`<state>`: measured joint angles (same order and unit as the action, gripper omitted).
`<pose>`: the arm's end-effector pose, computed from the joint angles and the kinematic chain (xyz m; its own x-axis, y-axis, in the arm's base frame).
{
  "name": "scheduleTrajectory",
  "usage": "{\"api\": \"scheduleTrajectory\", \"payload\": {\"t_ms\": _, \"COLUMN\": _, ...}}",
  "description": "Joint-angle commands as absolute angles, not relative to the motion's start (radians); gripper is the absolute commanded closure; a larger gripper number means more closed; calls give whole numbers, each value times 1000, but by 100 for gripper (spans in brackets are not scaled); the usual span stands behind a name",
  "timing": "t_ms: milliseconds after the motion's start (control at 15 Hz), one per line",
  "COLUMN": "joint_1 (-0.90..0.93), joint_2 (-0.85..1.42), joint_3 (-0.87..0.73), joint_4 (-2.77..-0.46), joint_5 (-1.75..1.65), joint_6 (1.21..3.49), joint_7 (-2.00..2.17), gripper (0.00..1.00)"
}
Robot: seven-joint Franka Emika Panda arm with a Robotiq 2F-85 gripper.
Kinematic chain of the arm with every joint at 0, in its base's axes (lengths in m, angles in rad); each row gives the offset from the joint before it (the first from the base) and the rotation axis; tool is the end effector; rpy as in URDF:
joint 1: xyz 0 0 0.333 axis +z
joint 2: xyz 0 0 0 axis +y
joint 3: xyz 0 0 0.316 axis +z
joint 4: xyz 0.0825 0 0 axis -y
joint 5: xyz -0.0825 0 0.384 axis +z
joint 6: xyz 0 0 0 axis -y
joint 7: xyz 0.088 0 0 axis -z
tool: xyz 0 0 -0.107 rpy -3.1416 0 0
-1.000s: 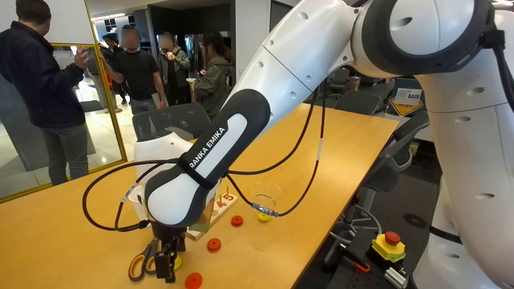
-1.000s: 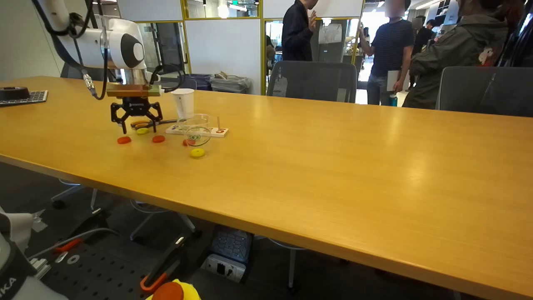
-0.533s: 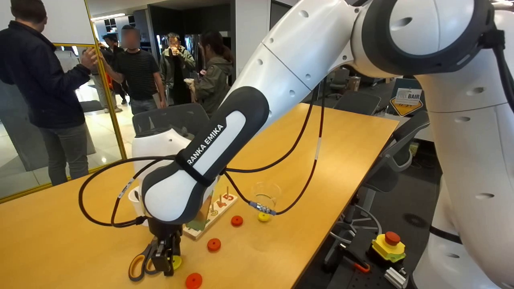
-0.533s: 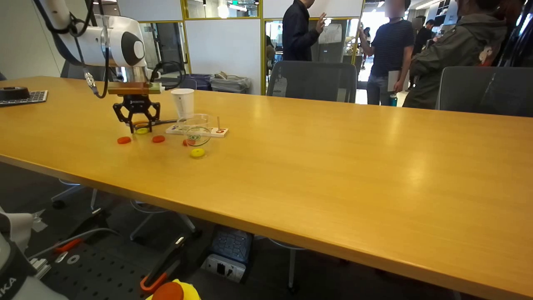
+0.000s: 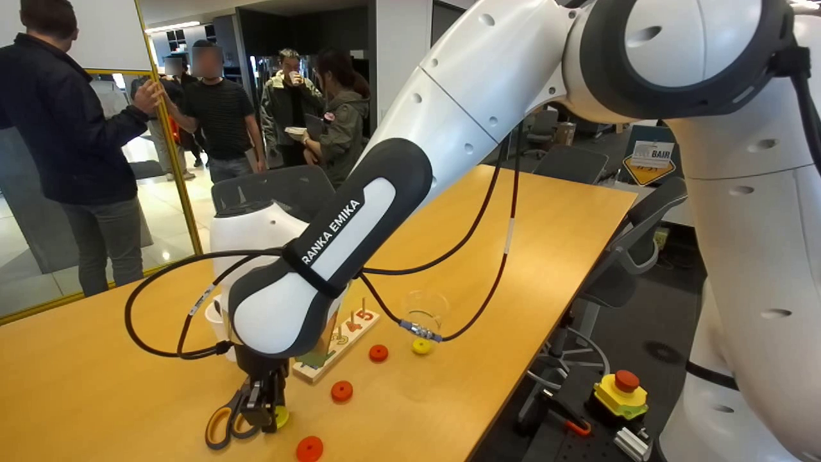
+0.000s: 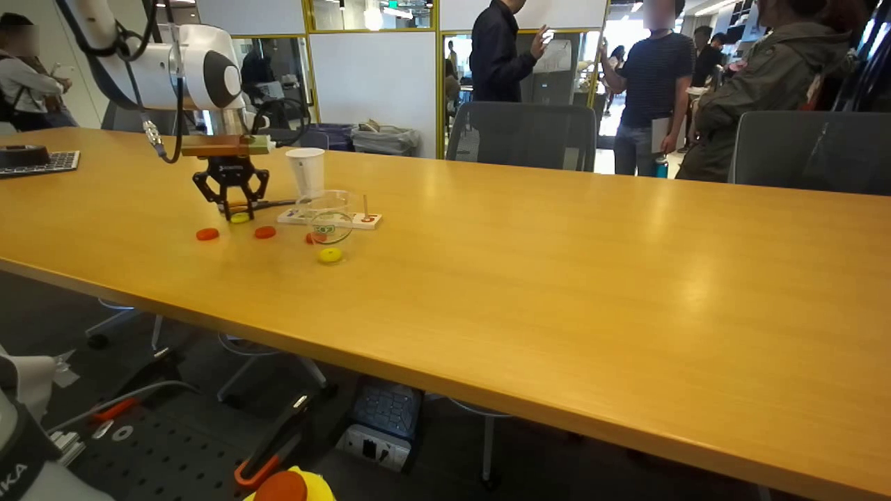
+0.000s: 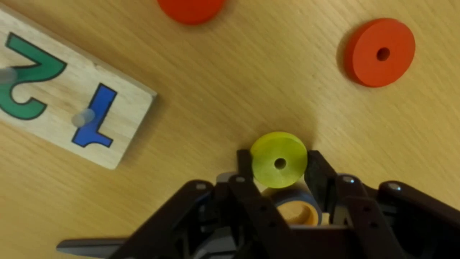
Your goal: Put the yellow discs in the clear cup and the orange discs into the white cup
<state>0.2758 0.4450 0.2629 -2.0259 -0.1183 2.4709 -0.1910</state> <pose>0.5196 0.3065 0.2349 0.6994 0.7143 0.0269 0.7148 -0.6986 -0.0324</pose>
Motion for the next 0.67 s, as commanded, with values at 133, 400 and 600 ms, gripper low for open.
{"api": "scheduleTrajectory", "payload": {"t_ms": 133, "joint_1": 299, "joint_2": 325, "joint_3": 209, "joint_4": -2078, "joint_5": -214, "joint_6": 2484, "joint_7": -95, "gripper": 78}}
{"api": "scheduleTrajectory", "payload": {"t_ms": 400, "joint_1": 260, "joint_2": 157, "joint_3": 190, "joint_4": -2155, "joint_5": -237, "joint_6": 2417, "joint_7": -97, "gripper": 78}}
{"api": "scheduleTrajectory", "payload": {"t_ms": 600, "joint_1": 211, "joint_2": 10, "joint_3": 155, "joint_4": -2244, "joint_5": -237, "joint_6": 2389, "joint_7": -97, "gripper": 78}}
